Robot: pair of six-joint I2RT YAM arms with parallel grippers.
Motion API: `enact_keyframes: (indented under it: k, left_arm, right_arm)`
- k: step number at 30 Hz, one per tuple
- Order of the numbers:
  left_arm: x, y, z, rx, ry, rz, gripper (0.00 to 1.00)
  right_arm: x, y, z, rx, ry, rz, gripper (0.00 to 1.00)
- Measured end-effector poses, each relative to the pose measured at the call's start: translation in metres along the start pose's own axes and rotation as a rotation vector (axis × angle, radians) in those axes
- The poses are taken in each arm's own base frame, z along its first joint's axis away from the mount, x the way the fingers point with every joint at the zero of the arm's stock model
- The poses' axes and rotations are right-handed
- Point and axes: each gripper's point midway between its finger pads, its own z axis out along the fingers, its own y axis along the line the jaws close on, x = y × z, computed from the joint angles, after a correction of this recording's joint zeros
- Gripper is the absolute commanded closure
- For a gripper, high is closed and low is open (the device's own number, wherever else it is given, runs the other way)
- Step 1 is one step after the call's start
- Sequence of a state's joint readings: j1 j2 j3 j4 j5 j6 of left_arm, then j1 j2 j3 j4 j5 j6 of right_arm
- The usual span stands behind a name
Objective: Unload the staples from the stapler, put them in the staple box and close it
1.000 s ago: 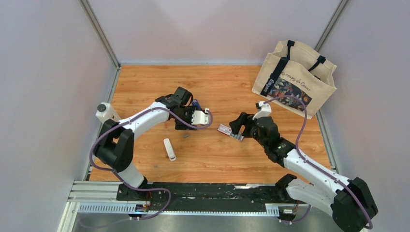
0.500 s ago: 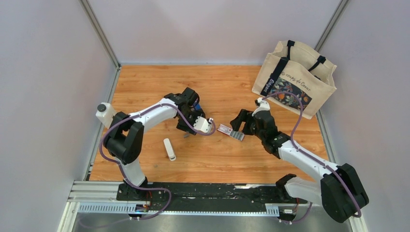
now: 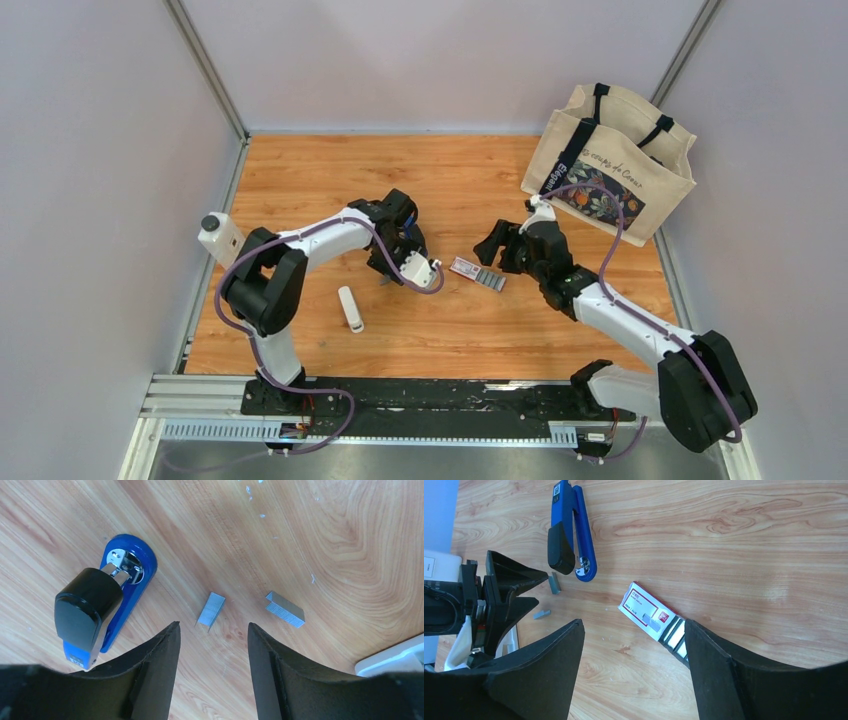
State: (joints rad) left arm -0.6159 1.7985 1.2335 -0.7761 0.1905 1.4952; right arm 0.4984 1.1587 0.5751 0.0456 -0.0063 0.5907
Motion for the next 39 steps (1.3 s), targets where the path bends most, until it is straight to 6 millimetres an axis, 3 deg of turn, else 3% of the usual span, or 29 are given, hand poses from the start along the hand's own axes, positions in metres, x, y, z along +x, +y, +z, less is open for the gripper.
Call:
enact_keyframes:
  k: [5, 20, 25, 32, 39]
  left_arm:
    - [0.003, -0.002, 0.007, 0.009, 0.009, 0.027, 0.48]
    - [0.007, 0.004, 0.023, 0.004, 0.016, 0.040, 0.50]
    - [0.007, 0.007, 0.023, -0.001, 0.017, 0.041, 0.57]
    - [0.006, 0.009, 0.025, -0.004, 0.013, 0.035, 0.59]
    - [0.006, 0.008, 0.025, 0.001, 0.014, 0.035, 0.70]
  right_arm:
    - [-0.004, -0.001, 0.000, -0.001, -0.006, 0.008, 0.25]
    - [0.000, -0.006, 0.008, -0.001, 0.016, 0.030, 0.27]
    - [-0.001, -0.006, 0.009, -0.007, 0.018, 0.035, 0.27]
    - [0.000, -0.009, 0.013, -0.002, 0.021, 0.040, 0.27]
    - [0.003, -0.011, 0.016, 0.004, 0.031, 0.046, 0.27]
